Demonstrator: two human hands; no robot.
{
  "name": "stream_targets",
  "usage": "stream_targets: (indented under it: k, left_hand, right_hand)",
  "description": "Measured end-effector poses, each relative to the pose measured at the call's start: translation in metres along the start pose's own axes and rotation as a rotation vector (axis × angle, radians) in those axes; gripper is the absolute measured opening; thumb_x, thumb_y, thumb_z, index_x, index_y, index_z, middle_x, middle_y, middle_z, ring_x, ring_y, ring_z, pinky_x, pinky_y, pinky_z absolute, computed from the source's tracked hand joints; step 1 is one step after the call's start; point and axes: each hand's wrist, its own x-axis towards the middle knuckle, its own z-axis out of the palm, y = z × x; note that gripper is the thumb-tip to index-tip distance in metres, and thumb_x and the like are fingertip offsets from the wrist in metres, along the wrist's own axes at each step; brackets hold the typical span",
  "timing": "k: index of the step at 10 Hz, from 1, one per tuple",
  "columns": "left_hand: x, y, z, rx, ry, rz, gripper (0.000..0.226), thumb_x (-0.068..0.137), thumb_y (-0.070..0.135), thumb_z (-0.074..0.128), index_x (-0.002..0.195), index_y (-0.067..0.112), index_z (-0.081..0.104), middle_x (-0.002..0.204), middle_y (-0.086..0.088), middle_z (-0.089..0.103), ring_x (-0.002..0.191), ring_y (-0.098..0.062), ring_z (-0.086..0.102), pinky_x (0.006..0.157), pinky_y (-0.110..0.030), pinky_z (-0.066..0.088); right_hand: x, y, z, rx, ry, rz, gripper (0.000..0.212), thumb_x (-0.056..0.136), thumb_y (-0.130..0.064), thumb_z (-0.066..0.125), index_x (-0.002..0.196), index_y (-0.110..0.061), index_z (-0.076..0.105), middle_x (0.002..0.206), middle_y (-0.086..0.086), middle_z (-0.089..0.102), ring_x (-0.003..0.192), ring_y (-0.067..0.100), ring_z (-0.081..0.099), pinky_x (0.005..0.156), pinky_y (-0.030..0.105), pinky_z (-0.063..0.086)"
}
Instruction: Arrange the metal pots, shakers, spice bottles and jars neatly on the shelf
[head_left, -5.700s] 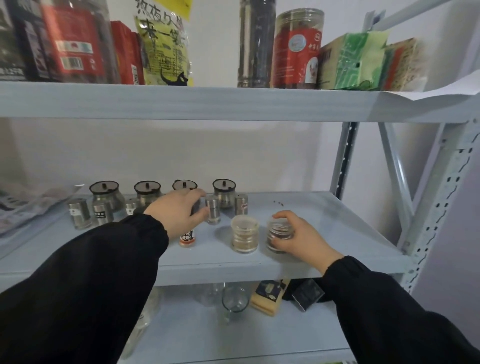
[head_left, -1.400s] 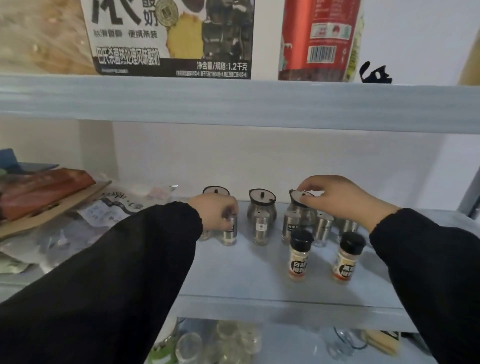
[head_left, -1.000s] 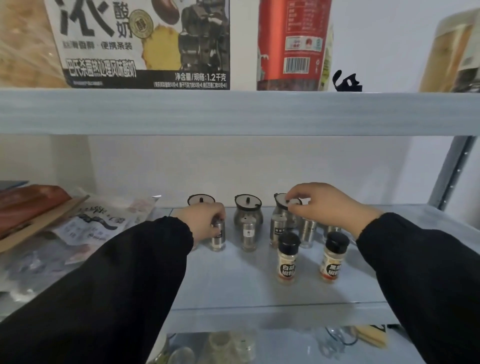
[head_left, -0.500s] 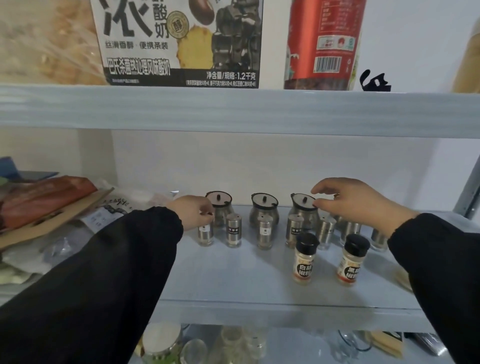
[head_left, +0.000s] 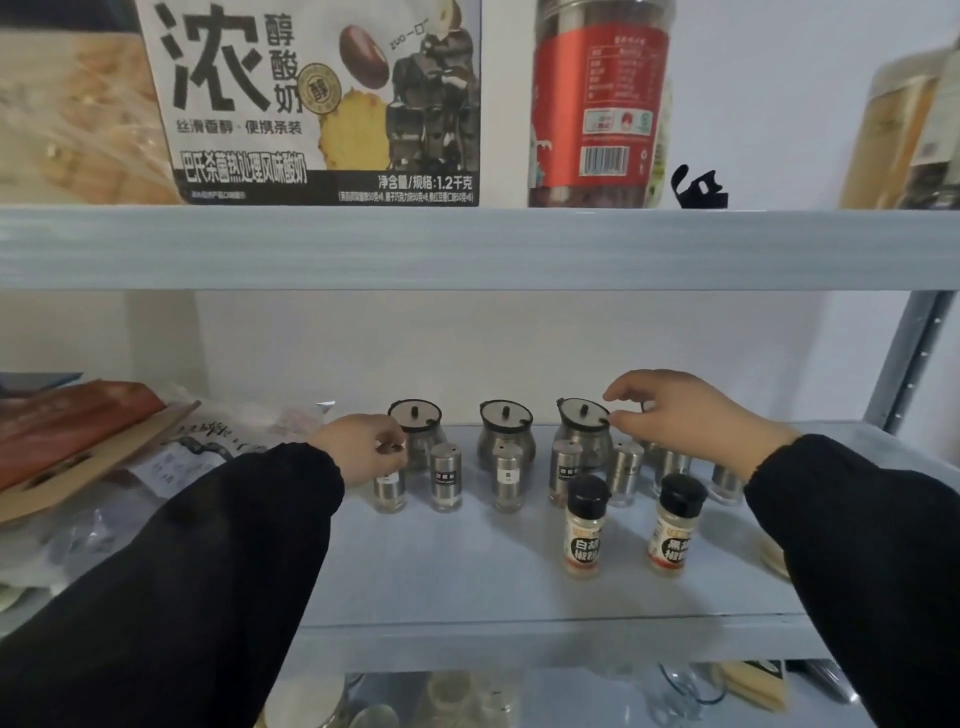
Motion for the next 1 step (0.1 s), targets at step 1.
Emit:
stream_targets:
  k: [1]
  left_hand:
    - [-0.0028,-0.0047,-0.0021,-0.076,0.074,-0.022,0.042,0.085,0.044,0.063,0.125,0.033,0.057,0.120,0.008,0.059,0.105,-0.014,0.056,0.085,-0.028,0.043]
  right_hand:
    - [-0.0019,0.0008,0.0013,0.040,0.002,0.010,0.031,0.089,-0.045,0.060,0.119,-0.038,0.060,0.123,-0.010,0.061,0.116,0.010,0.056,0.097,0.031,0.046]
